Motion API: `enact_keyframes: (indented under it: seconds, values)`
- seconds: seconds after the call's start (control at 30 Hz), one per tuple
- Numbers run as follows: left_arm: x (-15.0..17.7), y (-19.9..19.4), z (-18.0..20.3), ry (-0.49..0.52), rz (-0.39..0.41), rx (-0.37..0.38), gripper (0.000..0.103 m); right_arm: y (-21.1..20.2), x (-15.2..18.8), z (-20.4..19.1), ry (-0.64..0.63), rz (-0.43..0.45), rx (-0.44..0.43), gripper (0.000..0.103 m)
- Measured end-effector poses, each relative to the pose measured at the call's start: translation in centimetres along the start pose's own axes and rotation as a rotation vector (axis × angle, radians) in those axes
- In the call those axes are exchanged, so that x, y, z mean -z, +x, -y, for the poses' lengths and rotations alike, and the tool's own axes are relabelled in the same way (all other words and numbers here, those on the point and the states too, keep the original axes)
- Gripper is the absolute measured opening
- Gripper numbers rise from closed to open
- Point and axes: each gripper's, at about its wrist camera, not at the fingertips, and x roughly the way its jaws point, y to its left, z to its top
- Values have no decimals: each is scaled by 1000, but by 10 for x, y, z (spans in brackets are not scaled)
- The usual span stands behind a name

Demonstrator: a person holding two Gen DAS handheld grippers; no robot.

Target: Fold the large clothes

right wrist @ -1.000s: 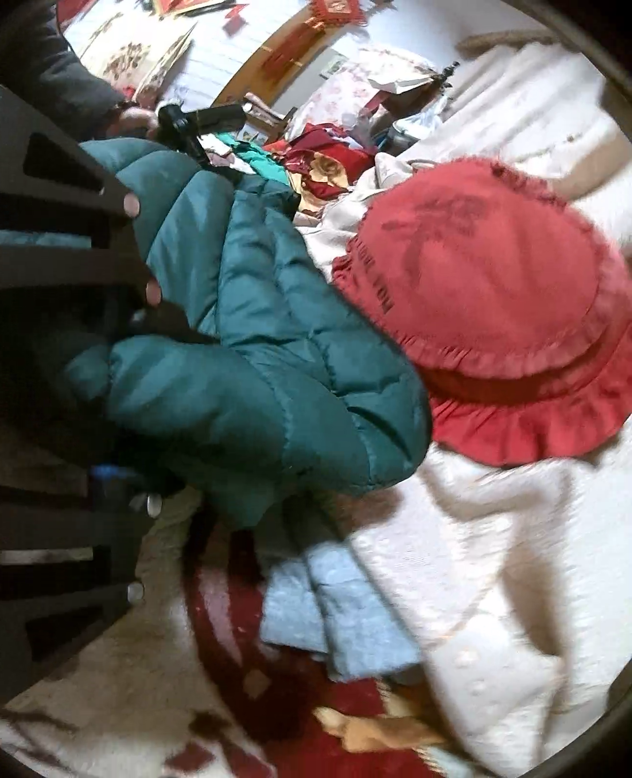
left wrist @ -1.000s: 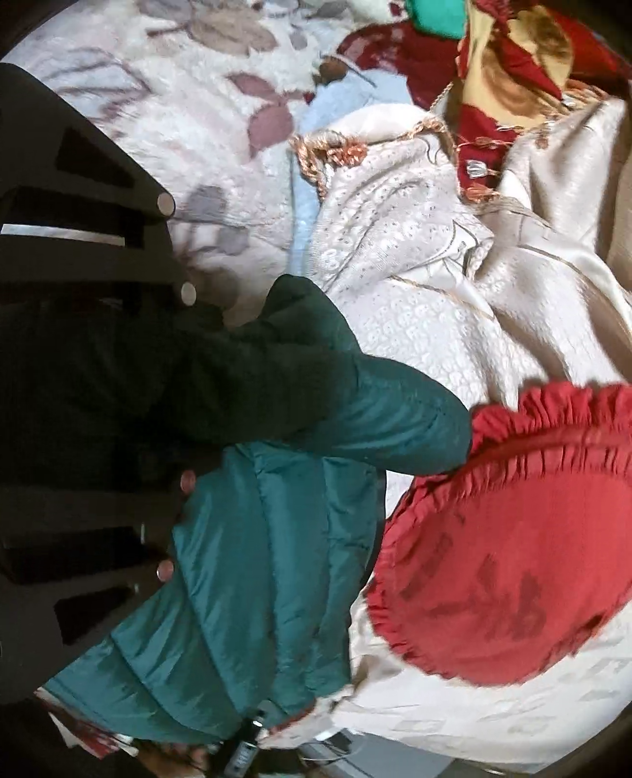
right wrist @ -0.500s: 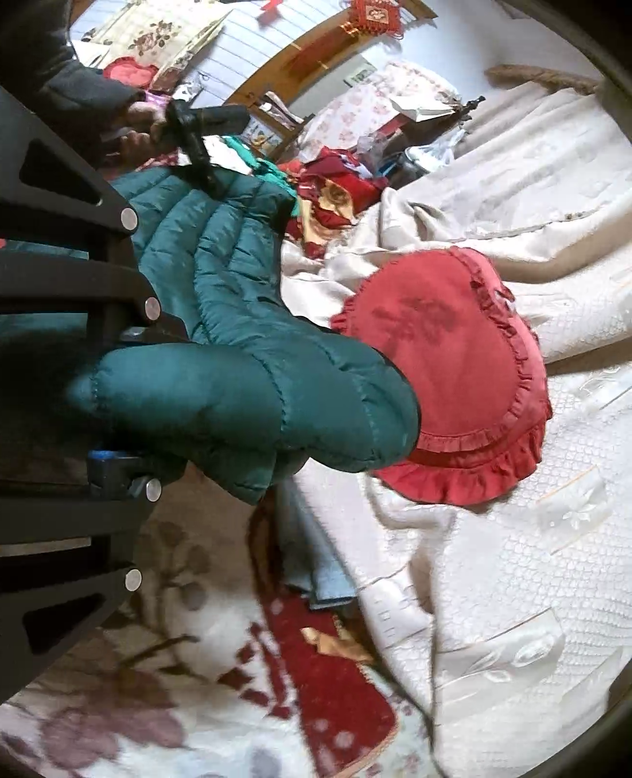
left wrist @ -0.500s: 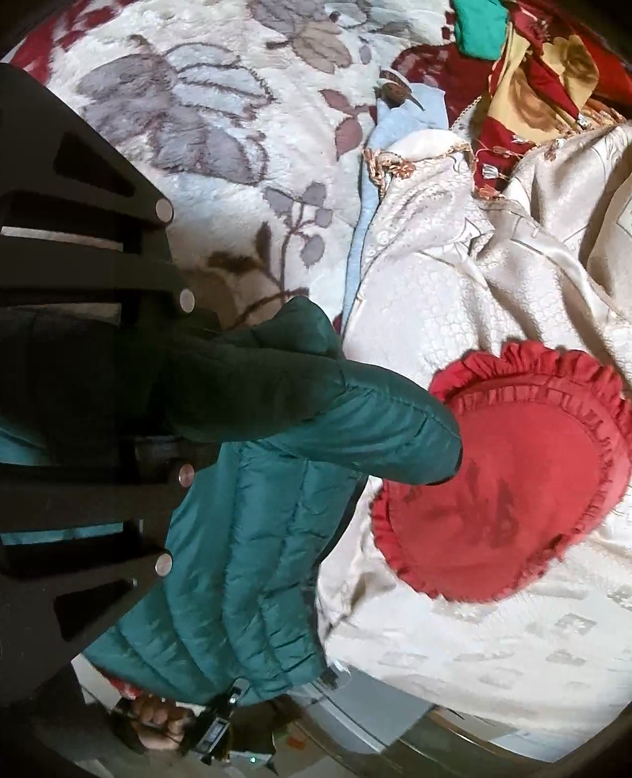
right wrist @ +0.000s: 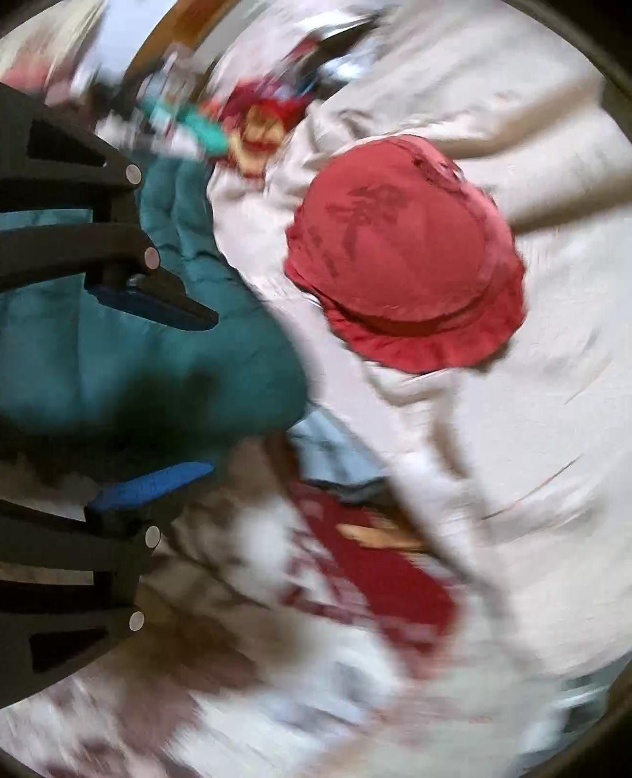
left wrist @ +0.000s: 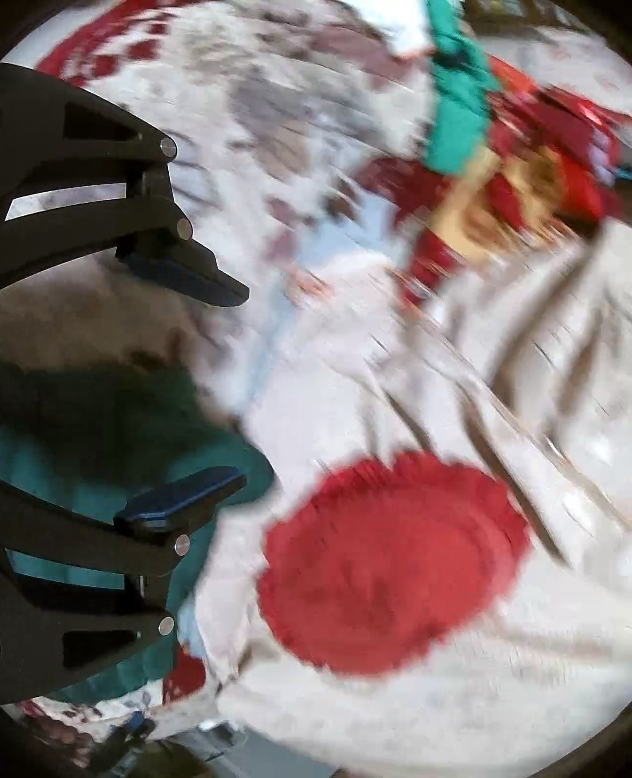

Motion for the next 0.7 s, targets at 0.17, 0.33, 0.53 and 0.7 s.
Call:
enact_keyframes:
  seconds: [0.17,0.33,0.53,0.7]
  values:
    - [7,26,74,208,-55,83,69,21,-10,-42,-34,50,84,71]
    - [29,106,68,174,-307,-137,68,100,5,-45,-25,-212,226,73]
    - [37,118,61,145,-336,-156,73,138,12,-49,-122,-299,209,96]
    - [31,101,60,128,-289,-153,73,140,10,-45,-120,-324,142,103]
